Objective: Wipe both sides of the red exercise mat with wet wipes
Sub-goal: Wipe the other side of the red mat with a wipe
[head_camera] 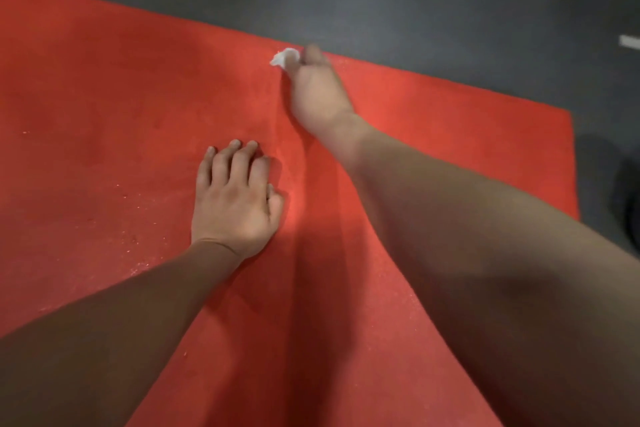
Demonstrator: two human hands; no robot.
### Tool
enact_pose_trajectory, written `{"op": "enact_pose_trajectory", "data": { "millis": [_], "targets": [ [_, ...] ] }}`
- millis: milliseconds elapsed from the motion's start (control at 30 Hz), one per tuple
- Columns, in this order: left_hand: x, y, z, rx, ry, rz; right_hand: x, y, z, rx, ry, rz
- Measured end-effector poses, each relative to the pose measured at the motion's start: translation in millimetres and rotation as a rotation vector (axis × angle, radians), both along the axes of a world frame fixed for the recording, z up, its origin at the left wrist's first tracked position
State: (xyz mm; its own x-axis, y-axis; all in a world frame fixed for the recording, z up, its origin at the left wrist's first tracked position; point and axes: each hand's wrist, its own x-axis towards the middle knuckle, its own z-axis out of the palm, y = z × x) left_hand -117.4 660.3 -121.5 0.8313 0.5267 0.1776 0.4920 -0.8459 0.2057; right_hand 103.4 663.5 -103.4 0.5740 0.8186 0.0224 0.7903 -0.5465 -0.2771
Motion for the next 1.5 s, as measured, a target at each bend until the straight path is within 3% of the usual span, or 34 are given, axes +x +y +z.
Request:
{"op": "enact_pose_trajectory", "data": {
  "millis": [133, 267, 333, 467, 600, 667, 833, 1067, 1300, 1400, 1500],
  "targets": [
    [-1.5, 0.9, 1.2, -0.01, 0.002, 0.002, 23.5, -38.8, 0.2, -0.026, -0.096, 0.128],
    [-1.2, 0.6, 0.5, -0.011, 0.006, 0.002, 63.5, -66.4, -8.8, -0.067, -0.181, -0.293],
    [-1.4, 0.4, 0.4, -0.011, 0.007, -0.003, 52.8, -49.9, -3.2, -0.059, -0.108, -0.323],
    [-1.0, 1.0, 0.2, -0.005, 0.018, -0.003, 6.2, 6.8, 15.7, -0.064, 0.044, -0.184],
    [-0.9, 1.8, -0.4, 0.003, 0.014, -0.005, -29.9, 25.6, 9.6, -0.074, 0.025, 0.18],
    [-1.2, 1.6, -1.2, 0.004, 0.004, 0.0, -15.9, 15.2, 5.0, -0.113, 0.009, 0.235],
    [-0.8, 1.5, -2.6, 0.001, 0.0, 0.0, 26.3, -11.5, 3.2, -0.159, -0.078, -0.223],
    [-1.5, 2.2, -2.5, -0.017, -0.016, -0.008, -32.6, -20.4, 4.5, -0.116, 0.068, 0.255],
    [-2.5, 1.6, -4.7, -0.01, -0.039, -0.022, -60.3, -87.0, 28.9, 0.122, 0.382, 0.035],
    [-3.3, 2.5, -6.8, 0.005, -0.05, -0.016, -79.5, -120.2, 26.9, 0.217, 0.305, -0.171],
    [-2.7, 1.8, -8.5, 0.012, -0.059, -0.013, -98.7, -155.4, 9.6, 0.069, 0.138, -0.427]
  ]
}}
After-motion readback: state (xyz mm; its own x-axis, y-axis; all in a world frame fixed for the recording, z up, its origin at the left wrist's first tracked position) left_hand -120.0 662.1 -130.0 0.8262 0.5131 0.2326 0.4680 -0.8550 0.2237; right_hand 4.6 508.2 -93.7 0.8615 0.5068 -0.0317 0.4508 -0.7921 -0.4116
